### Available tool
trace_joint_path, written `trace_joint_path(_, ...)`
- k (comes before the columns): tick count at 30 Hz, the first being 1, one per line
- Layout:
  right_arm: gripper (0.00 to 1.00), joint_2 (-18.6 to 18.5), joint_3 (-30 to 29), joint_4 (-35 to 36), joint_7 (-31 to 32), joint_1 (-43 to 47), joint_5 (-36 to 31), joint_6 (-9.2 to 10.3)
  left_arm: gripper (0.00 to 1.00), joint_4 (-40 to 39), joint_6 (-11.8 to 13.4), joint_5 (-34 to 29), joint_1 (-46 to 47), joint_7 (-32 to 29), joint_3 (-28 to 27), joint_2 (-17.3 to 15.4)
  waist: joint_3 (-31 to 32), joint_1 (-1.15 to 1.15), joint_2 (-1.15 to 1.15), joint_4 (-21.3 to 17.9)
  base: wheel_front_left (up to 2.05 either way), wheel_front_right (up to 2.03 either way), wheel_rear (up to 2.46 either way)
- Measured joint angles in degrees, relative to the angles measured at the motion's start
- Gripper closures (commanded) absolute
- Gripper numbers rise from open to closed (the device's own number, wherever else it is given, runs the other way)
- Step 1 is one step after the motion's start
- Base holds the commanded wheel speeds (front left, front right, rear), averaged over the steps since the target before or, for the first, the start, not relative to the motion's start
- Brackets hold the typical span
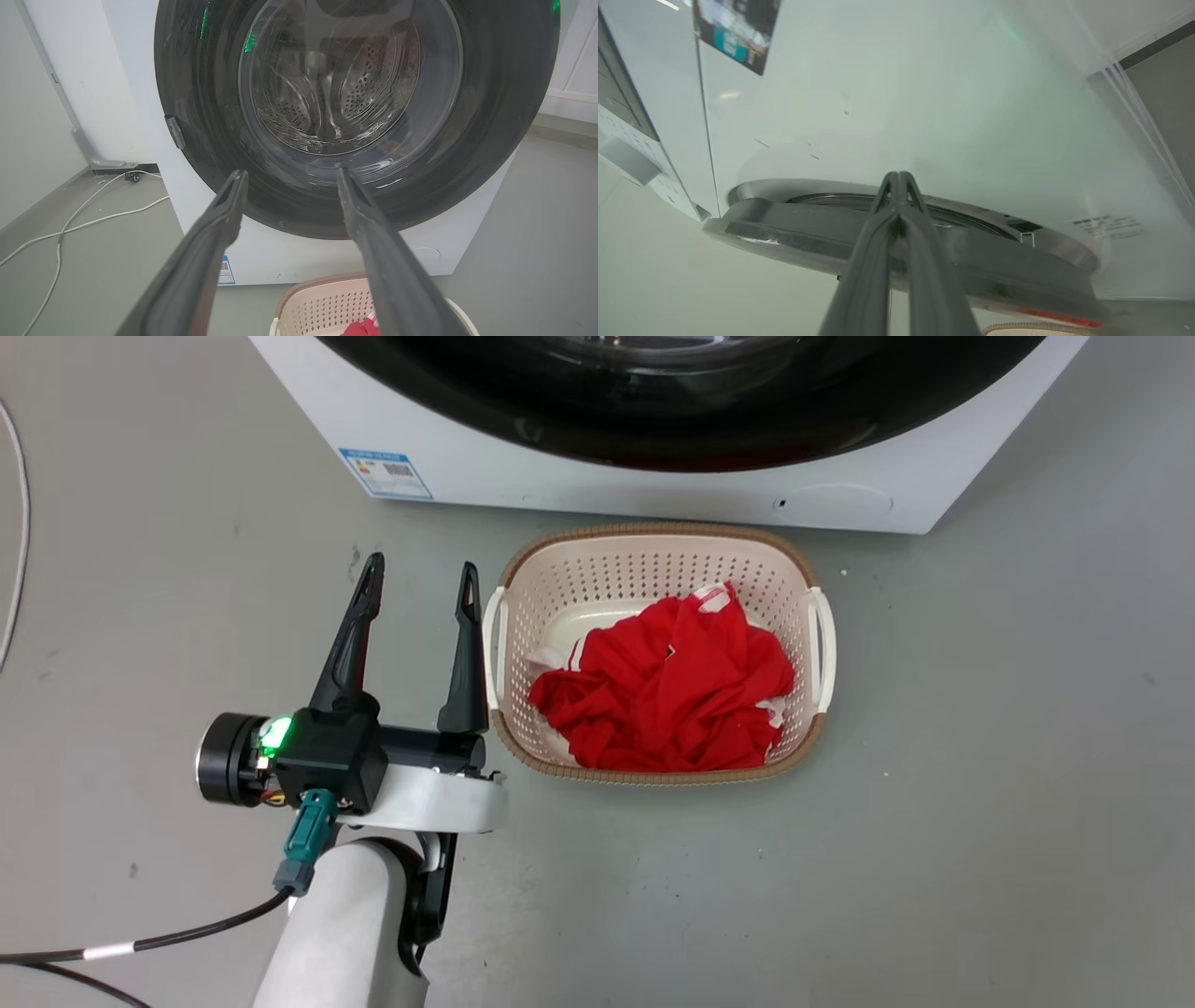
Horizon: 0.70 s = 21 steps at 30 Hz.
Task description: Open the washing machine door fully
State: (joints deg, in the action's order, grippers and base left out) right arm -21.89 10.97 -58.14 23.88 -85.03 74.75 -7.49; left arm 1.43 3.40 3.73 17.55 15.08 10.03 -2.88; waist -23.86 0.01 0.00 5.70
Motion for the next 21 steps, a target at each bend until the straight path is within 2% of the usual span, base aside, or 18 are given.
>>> trace_joint_path(10, 1.0, 2.13, 2.91, -5.55, 2.21, -4.8, -4.9, -0.01, 0.0, -0.42, 1.16, 0.99, 1.58, 0.0, 1.26, -0.02, -3.36, 0.0, 0.0, 1.47, 0.0, 0.0, 0.0)
trace_joint_path(15, 1.0, 1.87, 2.66, -5.88, 5.59, -5.52, -4.71, -0.01, 0.0, -0.45, 1.52, 1.18, 1.91, 0.0, 1.97, 0.0, -4.16, 0.0, 0.0, 1.9, 0.0, 0.0, 0.0)
trace_joint_path(21, 1.0, 1.27, 2.23, -3.59, 12.43, -4.86, -2.69, 0.0, 0.0, -0.14, 1.74, 1.56, 2.39, 0.0, 2.12, 0.0, -3.98, 0.0, 0.0, 1.82, 0.0, 0.0, 0.0)
